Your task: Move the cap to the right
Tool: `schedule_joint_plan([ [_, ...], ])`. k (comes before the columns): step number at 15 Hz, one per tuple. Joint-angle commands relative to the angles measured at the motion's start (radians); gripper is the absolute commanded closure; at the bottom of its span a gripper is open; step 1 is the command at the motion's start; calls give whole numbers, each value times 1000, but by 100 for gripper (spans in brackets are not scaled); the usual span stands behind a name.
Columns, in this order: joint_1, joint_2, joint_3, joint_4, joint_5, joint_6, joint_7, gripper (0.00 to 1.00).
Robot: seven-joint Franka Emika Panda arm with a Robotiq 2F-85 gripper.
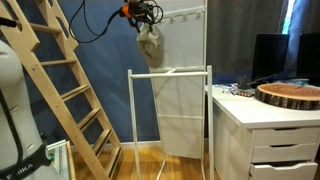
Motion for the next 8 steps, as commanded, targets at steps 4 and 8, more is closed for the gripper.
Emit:
schedule_joint_plan([
  [4,-15,29,24,23,3,25,-3,70],
  [8,-18,23,27,21,-1,27,1,97],
])
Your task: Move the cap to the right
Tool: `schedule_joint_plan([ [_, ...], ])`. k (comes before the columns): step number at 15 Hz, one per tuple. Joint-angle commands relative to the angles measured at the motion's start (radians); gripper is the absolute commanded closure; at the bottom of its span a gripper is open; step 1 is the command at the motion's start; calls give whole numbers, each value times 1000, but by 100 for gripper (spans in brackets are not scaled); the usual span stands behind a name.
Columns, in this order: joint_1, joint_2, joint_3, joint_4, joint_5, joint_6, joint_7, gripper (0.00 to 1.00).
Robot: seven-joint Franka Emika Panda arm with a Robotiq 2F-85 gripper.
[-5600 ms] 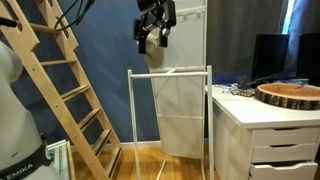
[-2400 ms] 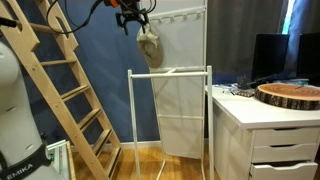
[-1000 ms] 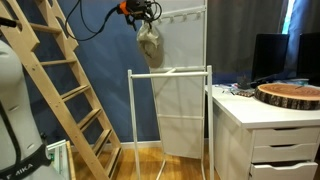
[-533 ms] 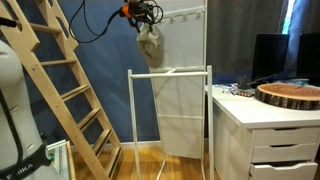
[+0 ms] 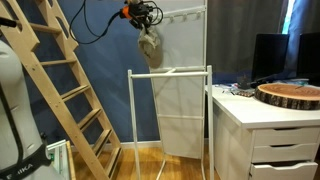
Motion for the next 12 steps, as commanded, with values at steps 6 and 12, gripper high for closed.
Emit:
schedule_joint_plan([
  [6,-15,-8,26,26,-13,20,5,99],
  [12,-34,-69,35,30,-78,7,44,99],
])
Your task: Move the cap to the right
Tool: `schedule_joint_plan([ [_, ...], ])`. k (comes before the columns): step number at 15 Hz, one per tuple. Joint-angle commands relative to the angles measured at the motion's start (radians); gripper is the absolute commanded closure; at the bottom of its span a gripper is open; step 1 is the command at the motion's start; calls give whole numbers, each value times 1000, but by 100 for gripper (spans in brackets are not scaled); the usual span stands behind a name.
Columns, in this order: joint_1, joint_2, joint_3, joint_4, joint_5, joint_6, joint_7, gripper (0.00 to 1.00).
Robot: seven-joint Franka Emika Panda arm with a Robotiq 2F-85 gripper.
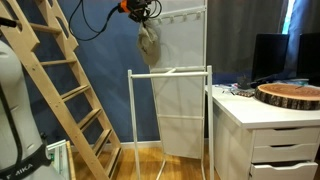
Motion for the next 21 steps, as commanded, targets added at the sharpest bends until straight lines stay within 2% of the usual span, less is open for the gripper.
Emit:
schedule_joint_plan([
  [1,-35,-63,13,-8,-68,-12,49,99],
  [6,-85,-146,3,-34,-176,-83,101,99],
  [11,-124,-180,-10,-31,-216,-210,118,99],
  [21,-185,-88,-62,44,-273,-230,83,99],
])
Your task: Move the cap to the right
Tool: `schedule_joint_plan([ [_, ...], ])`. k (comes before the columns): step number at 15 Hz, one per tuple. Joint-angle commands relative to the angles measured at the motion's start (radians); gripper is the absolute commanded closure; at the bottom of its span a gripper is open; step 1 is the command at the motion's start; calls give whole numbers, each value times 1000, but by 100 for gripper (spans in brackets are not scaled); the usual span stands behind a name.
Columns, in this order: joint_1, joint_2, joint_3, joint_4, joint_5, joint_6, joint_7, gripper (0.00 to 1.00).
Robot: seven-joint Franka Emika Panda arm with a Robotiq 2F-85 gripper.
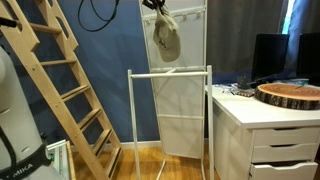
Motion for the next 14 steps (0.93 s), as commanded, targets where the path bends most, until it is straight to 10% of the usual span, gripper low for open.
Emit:
schedule_joint_plan([
  [1,-17,55,-9,64,-42,-20,-2,99],
  [14,-55,329,-10,356,-58,-83,34,99],
])
